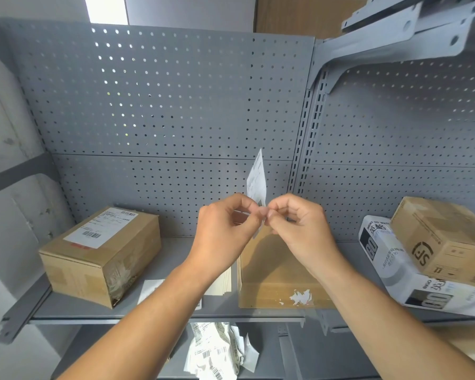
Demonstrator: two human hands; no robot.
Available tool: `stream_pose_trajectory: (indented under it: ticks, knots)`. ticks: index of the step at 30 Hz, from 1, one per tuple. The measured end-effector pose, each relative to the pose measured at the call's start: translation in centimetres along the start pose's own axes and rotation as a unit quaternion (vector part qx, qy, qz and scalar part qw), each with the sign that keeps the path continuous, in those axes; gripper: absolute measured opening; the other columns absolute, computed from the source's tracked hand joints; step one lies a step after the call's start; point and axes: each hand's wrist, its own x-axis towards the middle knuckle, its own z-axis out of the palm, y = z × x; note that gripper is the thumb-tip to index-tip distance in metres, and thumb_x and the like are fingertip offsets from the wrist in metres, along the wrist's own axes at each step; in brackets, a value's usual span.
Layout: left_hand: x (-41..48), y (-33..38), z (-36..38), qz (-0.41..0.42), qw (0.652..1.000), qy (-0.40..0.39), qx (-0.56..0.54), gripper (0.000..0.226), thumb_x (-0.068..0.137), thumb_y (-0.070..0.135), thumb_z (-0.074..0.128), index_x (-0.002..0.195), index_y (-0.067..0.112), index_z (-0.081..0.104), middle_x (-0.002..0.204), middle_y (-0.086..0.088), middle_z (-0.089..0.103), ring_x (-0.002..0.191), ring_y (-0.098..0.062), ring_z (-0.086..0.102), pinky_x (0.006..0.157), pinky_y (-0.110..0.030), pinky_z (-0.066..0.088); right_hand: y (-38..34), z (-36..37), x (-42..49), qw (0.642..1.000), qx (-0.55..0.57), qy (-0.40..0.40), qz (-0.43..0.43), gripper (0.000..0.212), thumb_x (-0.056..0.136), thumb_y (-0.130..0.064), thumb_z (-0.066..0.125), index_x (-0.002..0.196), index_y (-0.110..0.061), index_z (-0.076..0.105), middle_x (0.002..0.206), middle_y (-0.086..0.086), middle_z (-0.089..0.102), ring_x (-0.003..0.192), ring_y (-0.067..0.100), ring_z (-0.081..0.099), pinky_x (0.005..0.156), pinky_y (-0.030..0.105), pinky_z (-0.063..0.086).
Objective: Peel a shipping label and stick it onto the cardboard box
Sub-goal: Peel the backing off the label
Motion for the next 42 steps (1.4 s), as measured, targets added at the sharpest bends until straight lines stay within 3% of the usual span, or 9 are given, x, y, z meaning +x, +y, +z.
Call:
stream_pose_trajectory:
  ticks: [2,4,7,11,14,20,22,32,42]
  knots:
    - [0.0,0.1,0.0,0.004,1.000,-0.004,-0.009,0.013,0.091,0.031,0.077,0.081,0.024,0.073,0.069,0.001,0.076,0.067,-0.022,0.072,0.067,-0.031,0.058,-0.1,0.1,0.0,1.000,-0.005,0.000,-0.004,0.013,0.087,-0.018,0.070,0.079,-0.029,0.072,0.078,-0.009,0.074,0.082,0.012,0.069,0.078,0.056,0.058]
    - [0.0,0.0,-0.1,0.009,1.000,-0.004,-0.012,0.011,0.093,0.027,0.075,0.082,0.024,0.073,0.068,0.002,0.076,0.067,-0.026,0.072,0.070,-0.039,0.060,-0.3,0.1,-0.1,1.000,-0.005,0.000,-0.006,0.014,0.088,-0.017,0.069,0.079,-0.026,0.071,0.077,-0.008,0.075,0.081,0.011,0.069,0.078,0.056,0.058]
    - [0.1,-0.1,-0.1,0.008,1.000,0.000,-0.007,0.012,0.095,0.022,0.072,0.083,0.021,0.074,0.070,0.006,0.076,0.069,-0.017,0.074,0.073,-0.041,0.060,-0.3,0.0,-0.2,1.000,-0.004,0.000,0.002,0.018,0.090,-0.012,0.068,0.078,-0.026,0.070,0.077,-0.009,0.075,0.082,0.010,0.070,0.080,0.055,0.059]
    - [0.3,-0.6,-0.3,-0.001,1.000,0.011,-0.021,0.014,0.096,0.024,0.071,0.081,0.024,0.072,0.072,0.007,0.076,0.076,-0.013,0.076,0.078,-0.045,0.062,-0.3,0.1,0.0,1.000,0.008,0.018,0.017,0.010,0.082,-0.022,0.066,0.077,-0.028,0.071,0.078,-0.006,0.074,0.085,0.018,0.072,0.083,0.056,0.058]
    - [0.4,-0.8,-0.6,-0.002,1.000,0.023,-0.019,0.014,0.096,0.024,0.071,0.082,0.023,0.072,0.072,0.009,0.076,0.076,-0.012,0.075,0.080,-0.047,0.062,-0.2,-0.1,0.2,0.999,0.020,0.034,0.028,0.015,0.085,-0.015,0.067,0.076,-0.026,0.071,0.076,-0.004,0.073,0.083,0.023,0.071,0.082,0.052,0.059]
    - [0.8,-1.7,-1.1,-0.017,0.999,0.043,-0.020,0.015,0.092,0.037,0.067,0.081,0.027,0.072,0.075,0.004,0.075,0.078,-0.030,0.071,0.077,-0.050,0.061,-0.3,-0.9,0.9,0.997,0.039,0.044,0.049,0.028,0.087,0.004,0.064,0.074,-0.019,0.070,0.069,-0.006,0.070,0.072,0.008,0.065,0.062,0.026,0.056]
    - [0.8,-2.1,-1.3,-0.020,0.998,0.049,-0.018,0.015,0.090,0.041,0.066,0.081,0.029,0.071,0.075,0.002,0.075,0.077,-0.029,0.071,0.077,-0.049,0.061,-0.3,-1.1,1.1,0.996,0.046,0.049,0.055,0.029,0.087,0.005,0.064,0.073,-0.020,0.070,0.069,-0.008,0.069,0.072,0.007,0.064,0.059,0.022,0.053]
    - [1.2,-3.4,-2.1,-0.043,0.995,0.086,-0.034,0.015,0.097,0.023,0.068,0.083,0.021,0.072,0.074,0.002,0.076,0.075,-0.020,0.075,0.077,-0.047,0.064,0.1,-1.5,1.6,0.992,0.056,0.081,0.081,0.024,0.088,0.004,0.056,0.077,-0.015,0.066,0.062,-0.006,0.068,0.066,0.012,0.069,0.055,0.024,0.045]
    - [1.5,-4.2,-2.5,-0.064,0.991,0.108,-0.041,0.016,0.099,0.017,0.061,0.085,0.016,0.069,0.073,-0.003,0.075,0.078,-0.021,0.073,0.075,-0.043,0.064,0.4,-1.9,1.7,0.987,0.075,0.106,0.100,0.027,0.088,0.005,0.057,0.075,-0.017,0.067,0.064,-0.007,0.065,0.054,0.013,0.065,0.054,0.024,0.045]
